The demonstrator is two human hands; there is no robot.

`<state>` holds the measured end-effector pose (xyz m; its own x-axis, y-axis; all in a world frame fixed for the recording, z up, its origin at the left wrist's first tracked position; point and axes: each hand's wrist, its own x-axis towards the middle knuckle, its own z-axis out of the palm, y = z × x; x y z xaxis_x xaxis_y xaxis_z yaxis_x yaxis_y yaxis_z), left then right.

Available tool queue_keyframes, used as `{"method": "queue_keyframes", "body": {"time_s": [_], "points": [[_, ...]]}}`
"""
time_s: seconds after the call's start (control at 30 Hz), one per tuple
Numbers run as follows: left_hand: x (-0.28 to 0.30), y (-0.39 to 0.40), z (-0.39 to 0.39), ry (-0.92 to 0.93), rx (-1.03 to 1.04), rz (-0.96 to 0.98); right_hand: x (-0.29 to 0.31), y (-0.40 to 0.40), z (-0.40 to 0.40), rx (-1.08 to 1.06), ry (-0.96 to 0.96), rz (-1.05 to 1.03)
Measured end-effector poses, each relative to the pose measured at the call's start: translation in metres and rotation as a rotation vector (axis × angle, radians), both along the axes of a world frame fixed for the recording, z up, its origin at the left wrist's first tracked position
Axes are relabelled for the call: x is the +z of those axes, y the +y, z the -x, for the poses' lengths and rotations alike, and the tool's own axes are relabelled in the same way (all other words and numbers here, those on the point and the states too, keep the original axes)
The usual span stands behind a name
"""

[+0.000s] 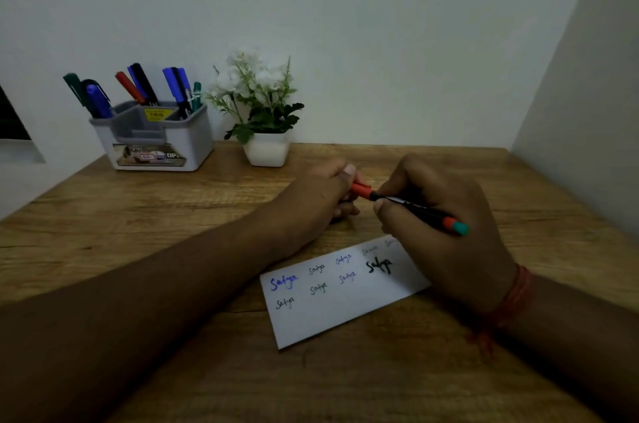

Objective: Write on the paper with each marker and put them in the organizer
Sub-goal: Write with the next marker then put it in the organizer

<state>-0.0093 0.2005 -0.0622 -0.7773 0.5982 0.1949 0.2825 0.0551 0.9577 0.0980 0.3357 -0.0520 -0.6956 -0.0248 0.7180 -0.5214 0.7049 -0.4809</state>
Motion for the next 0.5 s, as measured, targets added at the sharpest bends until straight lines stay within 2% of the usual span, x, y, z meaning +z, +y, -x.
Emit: {"method": "queue_keyframes", "body": {"time_s": [0.1, 0.13, 0.17, 0.2, 0.27, 0.33, 0.4, 0.5], "points": [[0.009, -0.009, 0.014, -0.107, 0.247, -0.009, 0.006, -0.001, -0.018, -0.034, 0.018, 0.049], [0.013, -0.018, 0.022, -0.110, 0.370, 0.003, 0.008, -0.002, -0.025, -0.066, 0.016, 0.050], [0.015, -0.027, 0.027, -0.032, 0.459, 0.063, 0.010, -0.002, -0.030, -0.085, 0.012, 0.054], [0.014, -0.032, 0.030, 0.110, 0.472, 0.159, 0.011, -0.001, -0.032, -0.087, 0.006, 0.065], [0.008, -0.030, 0.025, 0.392, 0.358, 0.333, 0.011, 0.004, -0.027, -0.071, -0.008, 0.075], [-0.005, -0.022, 0.020, 0.554, 0.259, 0.457, 0.010, 0.009, -0.018, -0.070, -0.029, 0.093], [-0.011, -0.022, 0.020, 0.637, 0.233, 0.530, 0.009, 0.013, -0.012, -0.080, -0.056, 0.116], [-0.010, -0.029, 0.023, 0.664, 0.241, 0.572, 0.008, 0.014, -0.010, -0.074, -0.084, 0.119]]}}
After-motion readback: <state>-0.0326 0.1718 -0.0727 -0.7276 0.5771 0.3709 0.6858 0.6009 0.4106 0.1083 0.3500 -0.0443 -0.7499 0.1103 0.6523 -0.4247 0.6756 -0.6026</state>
